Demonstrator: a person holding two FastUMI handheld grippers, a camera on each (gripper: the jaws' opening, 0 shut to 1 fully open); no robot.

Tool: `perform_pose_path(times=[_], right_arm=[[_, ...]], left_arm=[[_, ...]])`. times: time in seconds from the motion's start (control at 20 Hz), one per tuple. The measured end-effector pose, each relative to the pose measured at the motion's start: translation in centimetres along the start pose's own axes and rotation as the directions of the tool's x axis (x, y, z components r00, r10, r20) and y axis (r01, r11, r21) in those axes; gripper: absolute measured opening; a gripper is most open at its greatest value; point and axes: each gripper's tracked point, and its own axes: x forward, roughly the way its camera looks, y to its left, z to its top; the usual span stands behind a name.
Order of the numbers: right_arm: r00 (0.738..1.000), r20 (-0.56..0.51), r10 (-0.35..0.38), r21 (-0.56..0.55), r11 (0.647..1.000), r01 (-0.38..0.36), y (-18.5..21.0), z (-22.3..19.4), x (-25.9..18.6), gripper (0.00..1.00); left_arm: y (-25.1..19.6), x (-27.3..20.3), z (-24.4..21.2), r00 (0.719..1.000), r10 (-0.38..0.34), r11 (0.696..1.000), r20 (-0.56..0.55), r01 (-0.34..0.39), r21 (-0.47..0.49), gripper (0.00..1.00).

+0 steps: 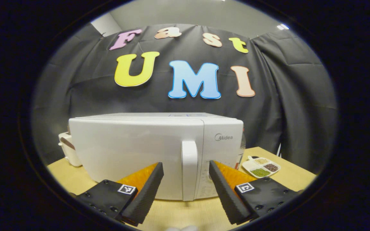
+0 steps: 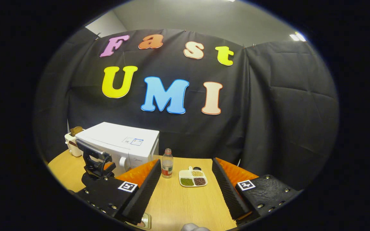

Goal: Open the microwave oven with the left hand, put the food in, and close the microwave oven.

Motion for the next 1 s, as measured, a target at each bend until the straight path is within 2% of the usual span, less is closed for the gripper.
perform_pose_path(times=[0.05,0.25,0.35,0.5,0.55,0.6,0.65,0.8,1.0], right_arm=[[1.000,-0.007,0.001,0.002,1.000,-0.001,-0.1,-0.2,0.2,0.97],[1.000,-0.021,0.010,0.011,1.000,-0.010,-0.3,-1.1,0.8,0.97],[1.000,-0.026,0.011,0.007,1.000,-0.010,-0.3,-1.4,1.1,0.97],[0.999,-0.031,0.018,0.005,1.000,-0.017,-0.3,-2.0,1.1,0.97],[0.999,-0.033,0.018,0.005,1.000,-0.018,-0.3,-2.1,1.2,0.97],[0.999,-0.039,0.022,0.007,1.000,-0.021,-0.3,-2.5,1.2,0.97],[0.999,-0.043,0.025,0.008,1.000,-0.025,-0.1,-2.6,1.2,0.97],[0.998,-0.052,0.031,0.009,0.999,-0.031,0.0,-3.1,0.9,0.97],[0.998,-0.050,0.039,0.001,0.999,-0.039,0.3,-3.2,0.3,0.97]], left_arm=[[0.0,0.3,-0.2,1.000,0.000,1.000,-0.002,0.000,0.003,0.99],[-0.4,0.6,0.1,1.000,-0.003,1.000,0.017,0.003,0.002,0.96],[-0.9,0.8,-0.5,1.000,-0.023,1.000,0.002,0.023,0.000,0.72],[-1.1,0.9,-0.7,1.000,-0.013,0.999,0.015,0.012,0.042,0.37],[-1.2,0.9,-0.5,1.000,-0.016,0.999,0.021,0.015,0.044,0.34],[-1.1,0.8,-0.6,0.999,-0.019,0.999,0.027,0.018,0.044,0.37],[-1.0,0.6,-0.5,0.999,-0.025,0.999,0.028,0.024,0.042,0.31],[-0.9,0.9,-0.5,0.999,-0.032,0.999,0.022,0.031,0.031,0.28],[-0.9,0.8,-0.4,0.999,-0.051,0.999,0.005,0.051,0.020,0.26]])
